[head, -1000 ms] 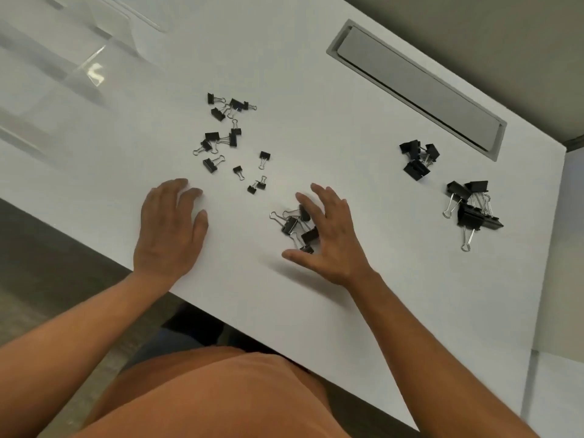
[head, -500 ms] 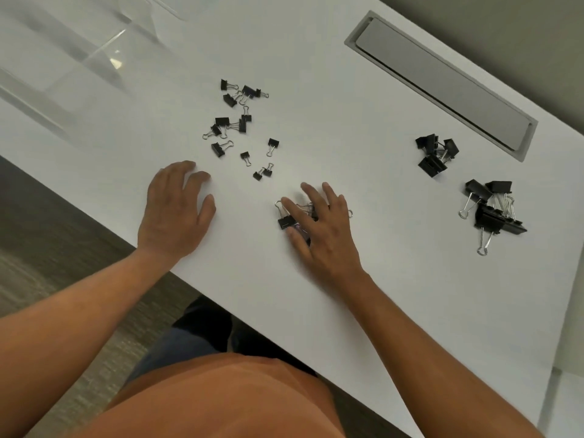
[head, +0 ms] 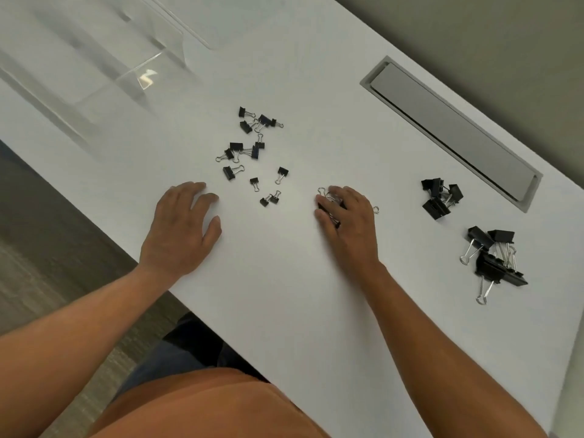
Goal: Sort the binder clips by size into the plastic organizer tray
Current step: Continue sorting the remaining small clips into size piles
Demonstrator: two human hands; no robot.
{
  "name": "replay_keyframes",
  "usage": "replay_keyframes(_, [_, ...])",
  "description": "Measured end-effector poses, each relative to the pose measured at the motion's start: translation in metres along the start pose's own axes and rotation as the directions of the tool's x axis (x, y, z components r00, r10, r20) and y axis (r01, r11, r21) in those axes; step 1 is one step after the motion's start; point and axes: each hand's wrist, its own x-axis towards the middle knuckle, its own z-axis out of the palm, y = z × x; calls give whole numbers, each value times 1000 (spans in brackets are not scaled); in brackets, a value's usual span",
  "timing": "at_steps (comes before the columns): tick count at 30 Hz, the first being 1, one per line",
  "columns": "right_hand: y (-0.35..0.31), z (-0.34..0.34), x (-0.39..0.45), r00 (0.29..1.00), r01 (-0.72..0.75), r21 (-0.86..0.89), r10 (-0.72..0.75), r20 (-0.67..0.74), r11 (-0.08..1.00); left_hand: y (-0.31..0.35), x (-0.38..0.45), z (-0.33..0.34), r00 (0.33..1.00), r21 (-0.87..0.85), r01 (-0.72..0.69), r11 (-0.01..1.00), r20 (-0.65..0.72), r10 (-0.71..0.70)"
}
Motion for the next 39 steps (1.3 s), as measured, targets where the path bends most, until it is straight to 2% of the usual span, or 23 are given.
replay_keyframes(6, [56, -10, 70, 992, -128, 72, 128, 5, 989, -2, -1, 3, 1000, 12, 0, 1000, -26, 0])
replay_keyframes(10, [73, -13, 99, 987, -156, 67, 159, -37, 986, -2, 1, 6, 999, 18, -5, 1000, -33, 5])
replay_keyframes(15, [62, -13, 95, 978, -141, -154, 113, -175, 978, -2, 1, 5, 1000, 40, -1, 999, -16, 2])
replay_keyframes(18, [22, -9, 79, 970, -23, -76, 4, -245, 997, -2, 2, 5, 1000, 45, 1, 999, -7, 0])
replay_keyframes(21, [-36, 13, 49, 993, 72, 132, -59, -100, 989, -1, 2, 5, 1000, 52, 8, 999, 5, -8])
replay_keyframes(25, [-87, 41, 18, 997, -74, 238, 65, 47, 968, -1, 2, 4, 1000, 63, 7, 998, 19, -8])
replay_keyframes(27, [-100, 47, 15, 994, -104, 256, 90, 68, 961, -1, 3, 3, 1000, 69, 5, 998, 25, -7])
replay_keyframes(31, [-115, 53, 13, 996, -66, 229, 50, 75, 971, -1, 3, 2, 999, 71, 14, 997, 34, -17])
replay_keyframes(36, [-113, 55, 15, 999, -30, 227, 25, 26, 973, 0, 4, 2, 999, 67, 22, 997, 39, -25])
replay_keyframes(39, [-115, 56, 25, 996, 4, 180, -21, 89, 984, 0, 4, 1, 998, 70, 29, 997, 52, -33])
